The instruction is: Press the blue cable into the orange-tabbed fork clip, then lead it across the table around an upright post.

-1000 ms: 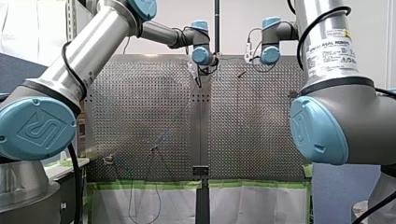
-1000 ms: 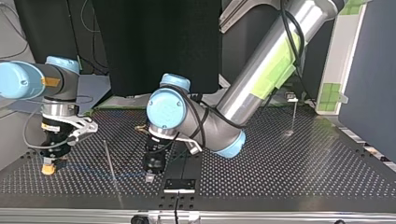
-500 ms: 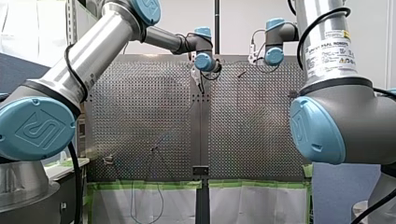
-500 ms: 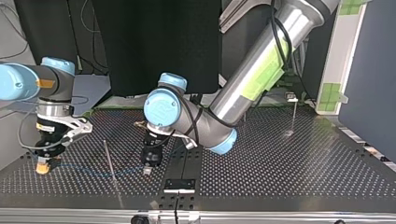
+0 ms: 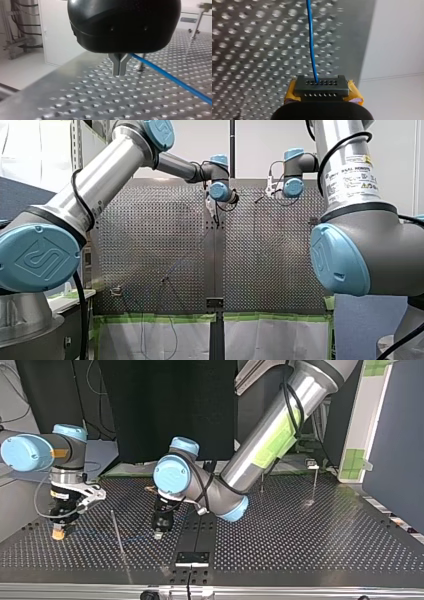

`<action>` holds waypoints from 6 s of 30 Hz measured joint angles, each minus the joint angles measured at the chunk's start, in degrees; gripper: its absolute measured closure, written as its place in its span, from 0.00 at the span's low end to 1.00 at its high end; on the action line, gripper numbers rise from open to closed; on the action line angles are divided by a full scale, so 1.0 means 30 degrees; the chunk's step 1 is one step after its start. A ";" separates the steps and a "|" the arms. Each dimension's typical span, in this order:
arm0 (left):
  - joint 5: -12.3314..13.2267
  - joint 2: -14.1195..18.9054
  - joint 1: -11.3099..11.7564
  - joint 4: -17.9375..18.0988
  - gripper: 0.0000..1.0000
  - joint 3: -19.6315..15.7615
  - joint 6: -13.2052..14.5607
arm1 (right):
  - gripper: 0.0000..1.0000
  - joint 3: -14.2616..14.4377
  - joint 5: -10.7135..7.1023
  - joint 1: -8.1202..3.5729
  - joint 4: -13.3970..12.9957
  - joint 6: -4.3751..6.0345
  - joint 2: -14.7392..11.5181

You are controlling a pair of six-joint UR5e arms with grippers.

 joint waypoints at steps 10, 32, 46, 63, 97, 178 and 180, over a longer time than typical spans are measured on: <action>-0.0016 -0.0194 -0.0189 0.0000 1.00 -0.0194 -0.0016 | 1.00 0.0686 -0.0001 0.0093 -0.0065 -0.0035 0.0814; 0.0219 -0.0209 -0.0202 0.0033 0.08 -0.1103 -0.0034 | 1.00 0.2380 0.0051 0.0220 -0.0257 -0.0088 0.1895; 0.0248 -0.0203 -0.0211 -0.0253 0.00 -0.1104 -0.0004 | 1.00 0.4545 0.0105 0.0234 -0.2084 0.0015 0.1924; -0.0315 -0.0198 -0.0248 -0.0661 0.00 -0.1102 0.0665 | 1.00 0.7588 0.0426 0.0049 -0.4869 0.0287 0.1927; -0.0934 -0.0202 -0.0381 -0.0691 0.00 -0.1114 0.0678 | 1.00 1.2300 0.0366 -0.0697 -1.0824 -0.0842 0.1408; -0.0958 -0.0185 -0.0804 -0.1931 0.00 -0.1099 0.0976 | 1.00 1.0493 0.0965 -0.2382 -1.5212 0.0716 0.9610; -0.0962 -0.0188 -0.0800 -0.1847 0.00 -0.1099 0.0993 | 1.00 1.0422 0.0975 -0.2406 -1.5287 0.0715 0.9880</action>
